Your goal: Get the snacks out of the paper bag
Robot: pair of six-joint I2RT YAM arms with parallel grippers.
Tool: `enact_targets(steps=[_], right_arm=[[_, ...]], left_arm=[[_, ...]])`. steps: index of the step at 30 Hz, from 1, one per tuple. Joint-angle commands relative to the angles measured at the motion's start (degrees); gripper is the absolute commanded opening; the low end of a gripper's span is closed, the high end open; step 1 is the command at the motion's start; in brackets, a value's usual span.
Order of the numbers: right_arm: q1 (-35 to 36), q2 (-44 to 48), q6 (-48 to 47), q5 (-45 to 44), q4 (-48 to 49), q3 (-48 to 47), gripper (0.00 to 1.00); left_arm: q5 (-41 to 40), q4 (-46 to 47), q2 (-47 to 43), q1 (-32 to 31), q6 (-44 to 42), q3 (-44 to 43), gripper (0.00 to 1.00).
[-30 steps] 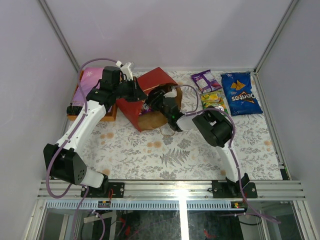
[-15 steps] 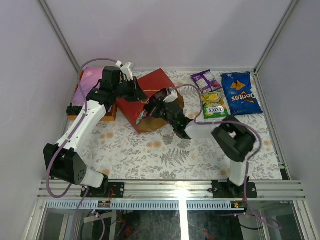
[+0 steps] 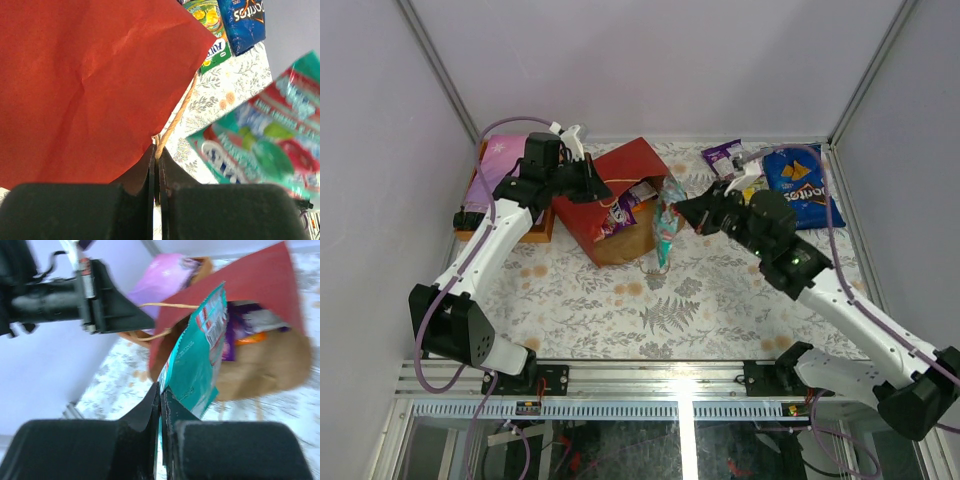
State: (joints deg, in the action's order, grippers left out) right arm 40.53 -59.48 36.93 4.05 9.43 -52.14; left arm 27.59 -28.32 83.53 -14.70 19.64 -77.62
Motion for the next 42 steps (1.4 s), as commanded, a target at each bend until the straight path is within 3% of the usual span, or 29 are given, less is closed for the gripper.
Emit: enact_targets(steps=[1, 5, 8, 12, 19, 25, 32, 42], right_arm=[[-9.1, -0.9, -8.9, 2.6, -25.9, -8.6, 0.0], [-22.3, -4.4, -8.2, 7.4, -29.3, -13.1, 0.0], [-26.3, -10.1, -10.5, 5.6, -31.2, -18.6, 0.0], [-26.9, -22.2, -16.4, 1.2, -36.5, -31.6, 0.0], [-26.8, -49.5, -21.8, 9.2, -43.9, -59.1, 0.0], [-26.8, -65.9, -24.8, 13.3, -51.0, -79.9, 0.0], [-27.8, -77.4, -29.9, 8.5, -55.3, -87.6, 0.0], [-28.0, -81.4, -34.0, -2.7, -53.2, -90.1, 0.01]], left_arm=[[0.0, 0.6, 0.1, 0.5, -0.3, -0.1, 0.0], [-0.1, 1.0, -0.6, 0.4, -0.6, 0.3, 0.0], [0.1, 1.4, -0.8, 0.5, -0.3, 0.5, 0.0], [0.1, 1.4, -0.9, 0.5, -0.2, 0.6, 0.0], [-0.9, 1.4, -1.1, 0.5, -0.3, 0.8, 0.0], [-1.5, 1.4, -0.5, 0.5, -0.5, 0.8, 0.0], [-2.3, 1.2, 0.3, 0.5, -0.8, 0.7, 0.0], [-3.0, 0.9, 1.6, 0.5, -1.0, 0.6, 0.0]])
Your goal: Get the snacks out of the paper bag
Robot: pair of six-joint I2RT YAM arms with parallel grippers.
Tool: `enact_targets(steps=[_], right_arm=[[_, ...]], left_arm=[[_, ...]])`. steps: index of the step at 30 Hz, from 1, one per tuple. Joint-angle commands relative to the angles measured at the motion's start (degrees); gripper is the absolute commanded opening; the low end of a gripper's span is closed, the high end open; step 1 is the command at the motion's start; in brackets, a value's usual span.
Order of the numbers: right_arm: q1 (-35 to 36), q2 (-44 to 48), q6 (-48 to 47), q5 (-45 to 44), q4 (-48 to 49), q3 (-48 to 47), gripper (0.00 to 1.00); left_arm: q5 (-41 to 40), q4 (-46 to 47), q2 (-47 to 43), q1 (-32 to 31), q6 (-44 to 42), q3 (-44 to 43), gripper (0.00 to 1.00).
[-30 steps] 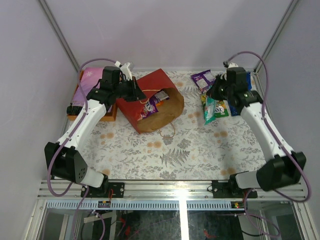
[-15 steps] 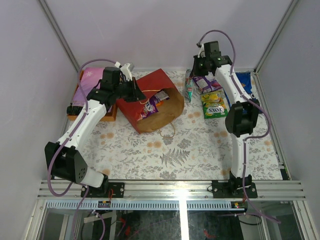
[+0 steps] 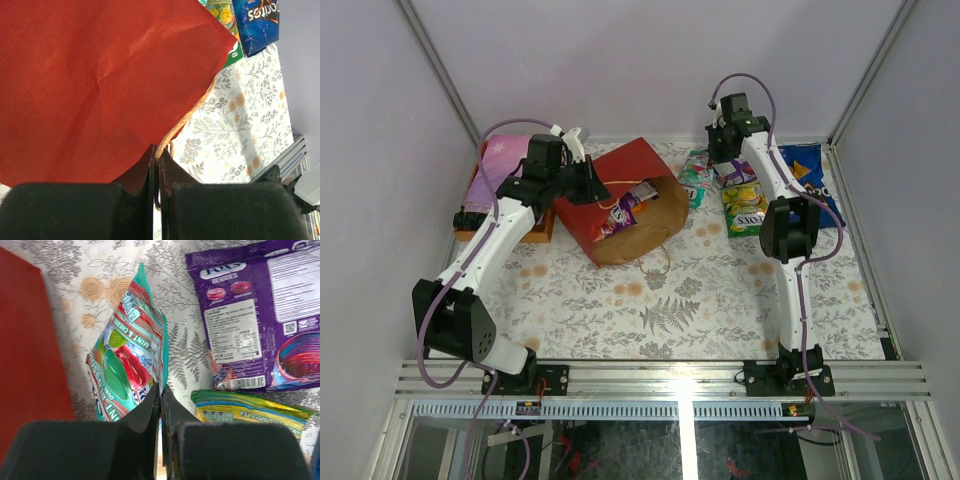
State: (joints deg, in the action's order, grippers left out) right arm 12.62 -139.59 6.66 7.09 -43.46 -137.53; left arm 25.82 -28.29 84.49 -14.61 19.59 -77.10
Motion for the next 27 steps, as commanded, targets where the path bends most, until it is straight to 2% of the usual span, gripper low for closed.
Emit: enact_targets(steps=[1, 9, 14, 19, 27], right_arm=[[-0.1, -1.7, -4.3, -6.2, 0.0, -5.0, 0.02], [-0.1, -4.1, -3.6, -2.6, 4.8, -6.5, 0.08], [-0.1, -4.3, -6.7, -9.9, 6.8, -8.9, 0.05], [-0.4, -3.9, -14.0, -18.3, 6.9, -9.0, 0.01], [-0.6, -3.6, -18.2, -21.6, 7.9, -6.3, 0.0]], left_arm=[[-1.4, 0.9, 0.8, 0.3, -1.0, 0.1, 0.0], [-2.5, 0.4, 2.0, 0.4, -1.4, -0.1, 0.0], [-4.0, 0.3, 2.4, 0.4, -1.8, 0.0, 0.0], [-4.1, 0.0, 3.2, 0.4, -1.8, -0.2, 0.0], [-4.3, -0.4, 3.9, 0.4, -1.9, -0.5, 0.0]])
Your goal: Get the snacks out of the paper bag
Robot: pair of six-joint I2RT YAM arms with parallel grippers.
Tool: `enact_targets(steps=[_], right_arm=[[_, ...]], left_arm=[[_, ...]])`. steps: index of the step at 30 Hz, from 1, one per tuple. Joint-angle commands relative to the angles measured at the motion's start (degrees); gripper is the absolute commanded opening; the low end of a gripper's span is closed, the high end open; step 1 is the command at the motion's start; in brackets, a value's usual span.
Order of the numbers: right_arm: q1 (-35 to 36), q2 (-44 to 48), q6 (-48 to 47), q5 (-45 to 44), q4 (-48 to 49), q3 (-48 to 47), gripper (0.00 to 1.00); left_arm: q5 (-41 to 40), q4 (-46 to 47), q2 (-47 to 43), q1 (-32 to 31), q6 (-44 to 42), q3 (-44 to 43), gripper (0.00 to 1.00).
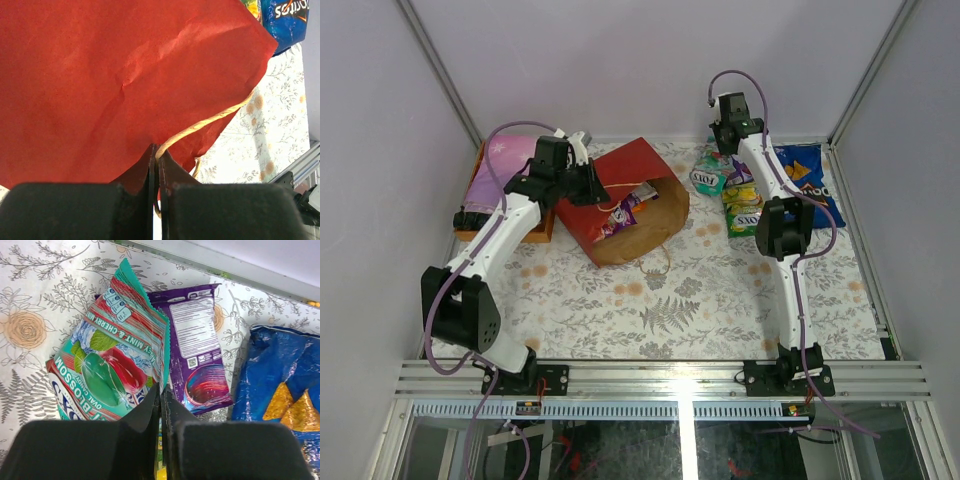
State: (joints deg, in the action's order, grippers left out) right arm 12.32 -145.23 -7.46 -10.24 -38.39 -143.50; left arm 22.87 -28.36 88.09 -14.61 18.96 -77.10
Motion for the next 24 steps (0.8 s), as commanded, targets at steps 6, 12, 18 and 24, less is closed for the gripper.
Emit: enact_targets(steps=[6, 12, 18, 24], right_arm=[[0.2, 7.9, 0.0, 8.2, 3.1, 2.6, 0.0], [4.0, 19.0, 6.1, 21.6, 10.1, 6.7, 0.0], [4.9, 20.0, 14.3, 34.6, 11.8, -0.3, 0.0], [5.1, 21.3, 21.5, 46.2, 14.2, 1.9, 0.0]], left_arm=[[-1.5, -0.4, 0.4, 0.4, -1.3, -0.5, 0.0], [-1.6, -0.4, 0.2, 0.4, -1.3, -0.4, 0.0], [-1.7, -0.3, -0.5, 0.4, -1.4, -0.3, 0.0], [-1.6, -0.4, -0.9, 0.4, -1.6, -0.2, 0.0]])
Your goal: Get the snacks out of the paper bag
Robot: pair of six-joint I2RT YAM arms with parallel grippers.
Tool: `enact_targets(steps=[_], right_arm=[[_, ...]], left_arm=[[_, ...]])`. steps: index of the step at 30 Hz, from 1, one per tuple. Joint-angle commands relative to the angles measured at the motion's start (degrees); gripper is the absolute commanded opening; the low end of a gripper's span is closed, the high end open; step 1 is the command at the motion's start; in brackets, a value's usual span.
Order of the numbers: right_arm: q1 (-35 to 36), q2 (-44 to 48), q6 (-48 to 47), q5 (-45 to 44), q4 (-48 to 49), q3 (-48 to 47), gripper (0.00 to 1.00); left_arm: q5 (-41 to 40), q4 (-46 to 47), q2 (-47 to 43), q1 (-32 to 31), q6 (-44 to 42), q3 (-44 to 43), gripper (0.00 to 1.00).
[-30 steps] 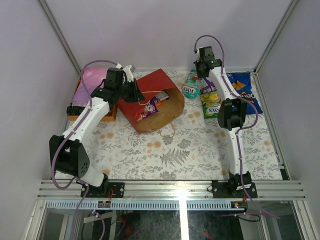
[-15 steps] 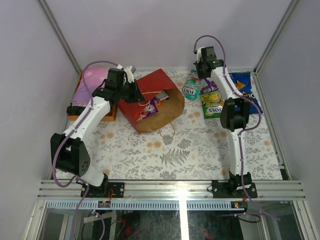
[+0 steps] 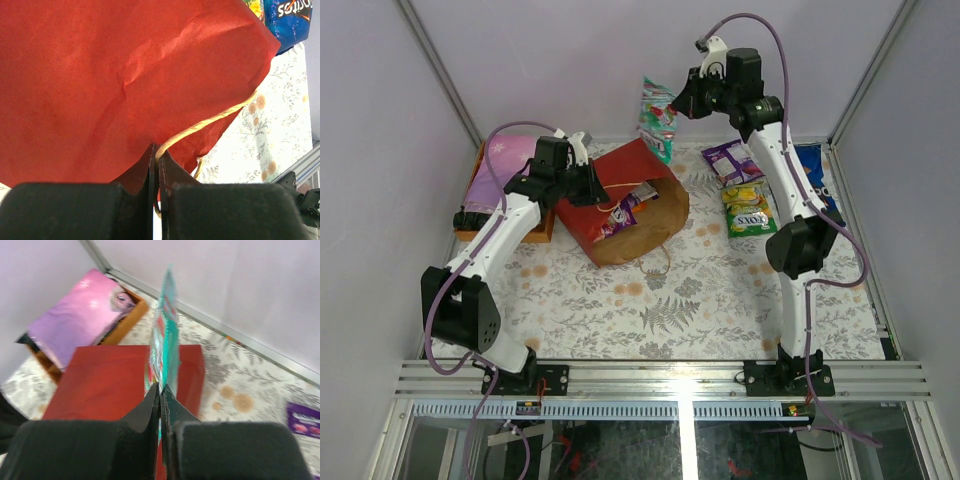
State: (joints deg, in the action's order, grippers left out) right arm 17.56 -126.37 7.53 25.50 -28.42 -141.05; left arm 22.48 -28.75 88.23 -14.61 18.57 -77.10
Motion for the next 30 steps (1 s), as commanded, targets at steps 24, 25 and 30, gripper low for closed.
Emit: enact_targets(steps=[24, 25, 30], right_arm=[[-8.6, -10.1, 0.9, 0.2, -2.4, 1.7, 0.0], [-8.5, -10.5, 0.4, -0.3, -3.1, 1.0, 0.0], [-8.4, -11.0, -3.2, -6.4, -5.3, 0.3, 0.0]], left_arm=[[-1.3, -0.1, -0.8, 0.4, -1.3, -0.3, 0.0], [-1.5, -0.1, -0.9, 0.4, -1.3, -0.3, 0.0], [-1.3, -0.1, -0.8, 0.4, -1.2, -0.2, 0.0]])
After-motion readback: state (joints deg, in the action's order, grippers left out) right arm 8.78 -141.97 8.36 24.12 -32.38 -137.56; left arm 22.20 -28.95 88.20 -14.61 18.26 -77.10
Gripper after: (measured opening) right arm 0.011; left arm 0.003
